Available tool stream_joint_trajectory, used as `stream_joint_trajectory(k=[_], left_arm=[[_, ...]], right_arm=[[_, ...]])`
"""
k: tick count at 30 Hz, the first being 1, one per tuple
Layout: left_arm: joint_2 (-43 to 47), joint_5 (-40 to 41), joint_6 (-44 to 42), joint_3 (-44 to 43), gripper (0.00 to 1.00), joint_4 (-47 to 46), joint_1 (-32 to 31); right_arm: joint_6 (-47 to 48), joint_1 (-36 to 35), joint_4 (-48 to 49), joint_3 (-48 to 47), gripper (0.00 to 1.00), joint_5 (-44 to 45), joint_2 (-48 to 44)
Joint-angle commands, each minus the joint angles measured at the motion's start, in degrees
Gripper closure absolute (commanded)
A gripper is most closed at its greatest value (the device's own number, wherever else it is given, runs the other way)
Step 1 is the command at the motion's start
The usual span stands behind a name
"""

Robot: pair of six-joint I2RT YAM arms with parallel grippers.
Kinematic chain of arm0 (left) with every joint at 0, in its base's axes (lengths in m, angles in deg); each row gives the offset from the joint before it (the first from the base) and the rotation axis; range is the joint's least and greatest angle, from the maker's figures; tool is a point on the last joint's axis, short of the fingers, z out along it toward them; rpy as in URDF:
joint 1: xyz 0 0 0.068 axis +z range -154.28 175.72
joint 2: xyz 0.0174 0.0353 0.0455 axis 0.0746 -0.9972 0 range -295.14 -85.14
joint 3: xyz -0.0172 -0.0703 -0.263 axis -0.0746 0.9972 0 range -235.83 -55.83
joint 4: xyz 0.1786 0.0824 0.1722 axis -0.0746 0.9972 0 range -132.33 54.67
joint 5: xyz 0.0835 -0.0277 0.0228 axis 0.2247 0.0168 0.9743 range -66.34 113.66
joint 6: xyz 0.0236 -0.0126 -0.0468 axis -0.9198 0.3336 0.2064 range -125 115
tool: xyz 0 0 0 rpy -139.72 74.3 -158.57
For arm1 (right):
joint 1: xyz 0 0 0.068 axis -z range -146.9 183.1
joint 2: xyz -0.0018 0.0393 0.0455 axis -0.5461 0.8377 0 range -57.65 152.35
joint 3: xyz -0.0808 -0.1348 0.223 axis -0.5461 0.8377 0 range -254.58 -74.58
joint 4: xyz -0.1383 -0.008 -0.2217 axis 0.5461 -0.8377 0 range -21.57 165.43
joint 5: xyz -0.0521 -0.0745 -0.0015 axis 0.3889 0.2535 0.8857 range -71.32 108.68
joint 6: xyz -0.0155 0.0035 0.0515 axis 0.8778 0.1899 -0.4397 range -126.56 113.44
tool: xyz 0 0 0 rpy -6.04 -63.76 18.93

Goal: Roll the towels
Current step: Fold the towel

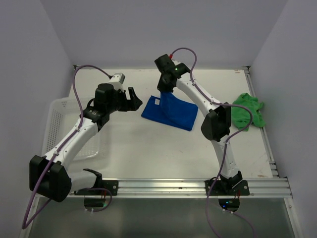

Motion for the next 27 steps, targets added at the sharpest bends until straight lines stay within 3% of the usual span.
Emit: stream_joint_trajectory(k=[1, 16, 19, 21, 22, 24, 27], left_arm=[[1.6, 0.2, 0.1, 0.2, 0.16, -2.1, -0.4], [1.7, 0.0, 0.1, 0.2, 0.16, -2.1, -0.6], [1.7, -0.3, 0.2, 0.2, 0.16, -2.1, -0.6], [1.7, -0.4, 0.2, 0.2, 0.16, -2.2, -0.7], [1.7, -0.4, 0.2, 0.2, 0.16, -2.2, -0.7], [1.7, -0.3, 0.1, 0.2, 0.16, -2.1, -0.7], [2.0, -0.3, -0.2, 0.2, 0.16, -2.0, -0.8]], right_arm=[[-1.6, -0.5, 1.6, -2.6, 1.00, -0.2, -1.1], [-2.9, -0.7, 6.9, 1.5, 1.00, -5.2, 2.9], [-2.9, -0.7, 11.6, 4.4, 0.91, -7.5, 3.2], [-2.2, -0.8, 14.6, 5.8, 0.67, -10.4, 4.4], [-2.3, -0.8, 15.7, 5.4, 0.62, -11.4, 5.2], [-2.2, -0.9, 17.1, 5.1, 0.54, -12.6, 5.8], [-2.4, -0.8, 18.5, 4.7, 0.49, -12.5, 5.6]])
